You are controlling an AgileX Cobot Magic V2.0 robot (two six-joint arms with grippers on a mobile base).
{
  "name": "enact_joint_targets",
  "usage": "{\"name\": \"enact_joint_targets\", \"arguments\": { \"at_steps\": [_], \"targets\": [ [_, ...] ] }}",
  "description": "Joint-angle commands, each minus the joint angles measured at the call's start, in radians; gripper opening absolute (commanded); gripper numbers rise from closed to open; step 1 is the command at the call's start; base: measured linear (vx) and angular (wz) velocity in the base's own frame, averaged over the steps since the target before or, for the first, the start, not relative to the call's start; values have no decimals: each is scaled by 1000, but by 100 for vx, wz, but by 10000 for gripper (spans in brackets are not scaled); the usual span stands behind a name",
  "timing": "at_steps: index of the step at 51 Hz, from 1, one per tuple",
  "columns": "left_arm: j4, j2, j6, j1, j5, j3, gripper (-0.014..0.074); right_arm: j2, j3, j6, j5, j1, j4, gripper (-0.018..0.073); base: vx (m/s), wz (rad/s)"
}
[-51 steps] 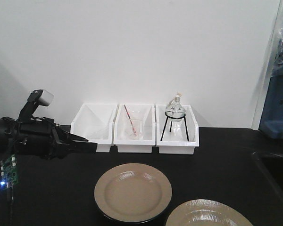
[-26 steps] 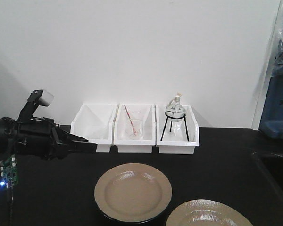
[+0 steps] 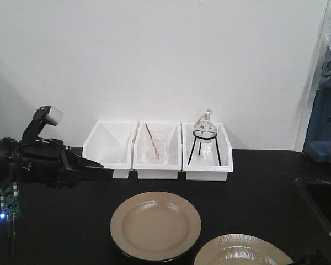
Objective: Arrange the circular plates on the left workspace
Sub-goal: 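Grasp the rim of the other tan plate with the right gripper and lift, then carry the plate over the first plate and lower it on top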
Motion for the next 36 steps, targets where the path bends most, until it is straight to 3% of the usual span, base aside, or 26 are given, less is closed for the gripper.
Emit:
{"name": "enact_joint_targets", "arguments": {
  "at_steps": [1, 9, 22, 36],
  "targets": [
    [-66, -50, -10, 0, 7, -31, 412, -30, -15, -15, 9, 25, 52, 404, 0, 0],
    [-60, -50, -10, 0, 7, -31, 412, -33, -15, -12, 55, 32, 77, -16, 0, 0],
    [-31, -50, -10, 0, 6, -31, 412, -158, -16, 6, 52, 31, 102, -5, 0, 0],
    [-13, -50, -16, 0, 6, -31, 412, -298, -128, 135, 23, 48, 144, -5, 0, 0]
  ]
}}
